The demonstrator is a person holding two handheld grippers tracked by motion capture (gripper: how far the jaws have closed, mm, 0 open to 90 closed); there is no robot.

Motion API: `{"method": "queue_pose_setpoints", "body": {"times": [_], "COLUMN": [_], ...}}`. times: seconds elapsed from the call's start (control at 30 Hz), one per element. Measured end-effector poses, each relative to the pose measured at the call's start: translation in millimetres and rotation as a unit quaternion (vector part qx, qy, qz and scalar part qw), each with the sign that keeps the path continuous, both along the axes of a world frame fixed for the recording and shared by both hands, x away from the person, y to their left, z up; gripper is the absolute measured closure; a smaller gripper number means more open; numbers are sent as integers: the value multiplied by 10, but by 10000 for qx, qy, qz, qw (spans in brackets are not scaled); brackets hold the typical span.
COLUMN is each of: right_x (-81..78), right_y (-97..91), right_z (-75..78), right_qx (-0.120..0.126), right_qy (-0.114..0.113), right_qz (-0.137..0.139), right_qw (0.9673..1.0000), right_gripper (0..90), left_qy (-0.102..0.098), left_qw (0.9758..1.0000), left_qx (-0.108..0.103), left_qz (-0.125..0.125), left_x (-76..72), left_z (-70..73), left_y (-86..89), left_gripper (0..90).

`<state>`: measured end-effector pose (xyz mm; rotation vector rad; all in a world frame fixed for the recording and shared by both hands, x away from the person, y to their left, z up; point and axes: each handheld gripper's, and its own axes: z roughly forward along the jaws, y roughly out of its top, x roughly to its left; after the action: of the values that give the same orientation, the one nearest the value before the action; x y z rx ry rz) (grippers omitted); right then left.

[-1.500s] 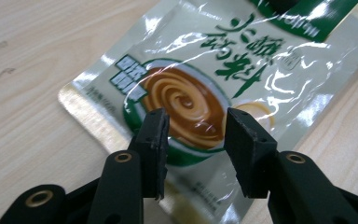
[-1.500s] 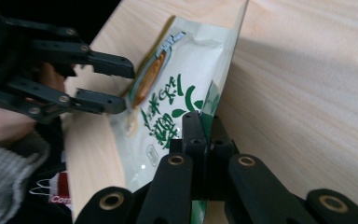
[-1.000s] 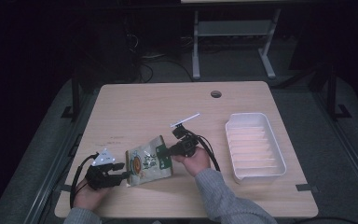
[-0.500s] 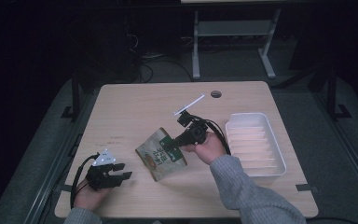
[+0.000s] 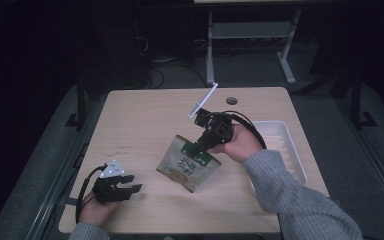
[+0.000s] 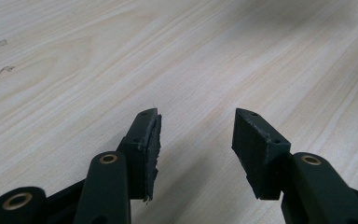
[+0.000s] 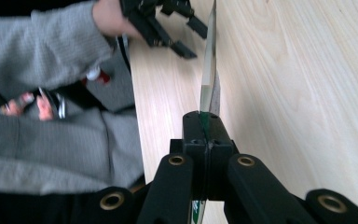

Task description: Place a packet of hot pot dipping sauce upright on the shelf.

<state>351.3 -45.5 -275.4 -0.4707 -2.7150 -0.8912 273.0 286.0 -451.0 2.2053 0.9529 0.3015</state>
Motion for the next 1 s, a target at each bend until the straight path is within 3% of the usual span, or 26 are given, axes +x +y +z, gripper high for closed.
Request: {"method": "queue_pose_setpoints", "body": {"times": [0.17,0.33,0.57,0.77,0.8,0.83,1.0], "right_x": [-14,-27,-33,17,17,35,86], "right_y": [-85,-188,-286,-454,-454,-517,-662], "right_z": [146,224,333,396,396,428,517], "right_qx": [-416,-573,-1022,-1475,-1475,-1587,-1731], "right_qy": [-318,-432,-729,-928,-928,-989,-1091], "right_qz": [326,480,751,743,743,726,583], "right_qw": [9981,9963,9892,9819,9819,9797,9771], "right_gripper": [896,897,897,897,897,898,897], "left_qy": [-7,-3,13,20,19,21,19], "left_qw": [10000,10000,10000,10000,10000,10000,10000], "left_qx": [17,24,39,47,53,63,79], "left_qz": [-13,-24,-19,-31,-32,-35,-40], "left_x": [1,4,1,3,4,5,4], "left_z": [2,-2,-8,-11,-12,-13,-14], "left_y": [2,-2,-10,-6,-6,-6,-10], "left_gripper": [507,505,502,501,501,501,501]}}
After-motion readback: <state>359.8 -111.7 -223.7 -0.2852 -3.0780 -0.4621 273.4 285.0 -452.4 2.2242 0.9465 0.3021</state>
